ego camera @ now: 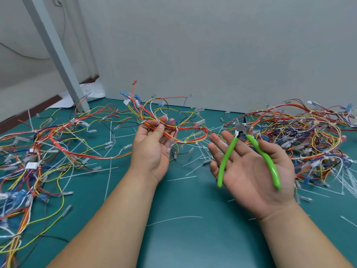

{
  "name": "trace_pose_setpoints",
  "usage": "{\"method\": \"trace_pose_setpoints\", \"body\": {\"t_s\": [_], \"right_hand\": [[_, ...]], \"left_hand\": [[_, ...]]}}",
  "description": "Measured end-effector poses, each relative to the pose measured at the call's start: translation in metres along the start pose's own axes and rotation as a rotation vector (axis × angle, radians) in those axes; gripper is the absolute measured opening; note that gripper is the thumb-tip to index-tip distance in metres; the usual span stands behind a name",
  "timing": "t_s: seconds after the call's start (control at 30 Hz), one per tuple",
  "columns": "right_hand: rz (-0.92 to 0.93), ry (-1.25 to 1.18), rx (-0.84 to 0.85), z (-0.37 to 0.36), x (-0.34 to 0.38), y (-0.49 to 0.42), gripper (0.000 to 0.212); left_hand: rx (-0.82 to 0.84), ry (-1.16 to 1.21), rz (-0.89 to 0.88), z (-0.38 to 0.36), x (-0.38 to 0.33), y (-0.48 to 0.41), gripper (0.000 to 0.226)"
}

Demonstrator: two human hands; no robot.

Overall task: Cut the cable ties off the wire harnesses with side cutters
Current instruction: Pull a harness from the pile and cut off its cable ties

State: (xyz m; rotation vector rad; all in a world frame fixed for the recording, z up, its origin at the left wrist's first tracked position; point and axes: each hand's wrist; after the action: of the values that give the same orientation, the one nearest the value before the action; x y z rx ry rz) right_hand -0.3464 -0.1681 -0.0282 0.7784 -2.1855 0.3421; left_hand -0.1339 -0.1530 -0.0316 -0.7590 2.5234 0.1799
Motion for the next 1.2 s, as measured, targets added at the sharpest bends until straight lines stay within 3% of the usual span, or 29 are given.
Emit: {"method": "trace_pose_setpoints", "body": {"t_s": [0.33, 0.5, 0.7, 1.2], "right_hand": [[0.027, -0.055, -0.105, 0.005, -0.001, -0.003, 0.067], [0.02, -0.049, -0.138, 0.006, -0.002, -0.006, 0.065], [0.037, 0.006, -0.166, 0.007, -0.004, -0.007, 0.055], [0.254, 0.616, -0.239, -0.019, -0.029, -0.006, 0.03]], "left_hand": [[-0.046, 0.149, 0.052, 0.009, -0.011, -0.021, 0.029], [-0.015, -0.12, 0.037, 0.011, -0.009, -0.022, 0.031], [0.118, -0.668, -0.263, 0.009, 0.002, -0.011, 0.026], [0.151, -0.829, -0.266, 0.004, 0.01, 0.003, 0.027]]}}
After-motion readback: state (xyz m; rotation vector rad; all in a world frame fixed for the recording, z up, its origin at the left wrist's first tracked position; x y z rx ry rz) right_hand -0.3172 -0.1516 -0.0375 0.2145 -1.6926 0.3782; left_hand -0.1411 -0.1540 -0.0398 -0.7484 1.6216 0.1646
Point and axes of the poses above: each hand's wrist, its own y-axis away from the middle knuckle, its own z-axis out of the back of the hand, x = y × z, and after that the axes turned 13 degrees about y, right-handed
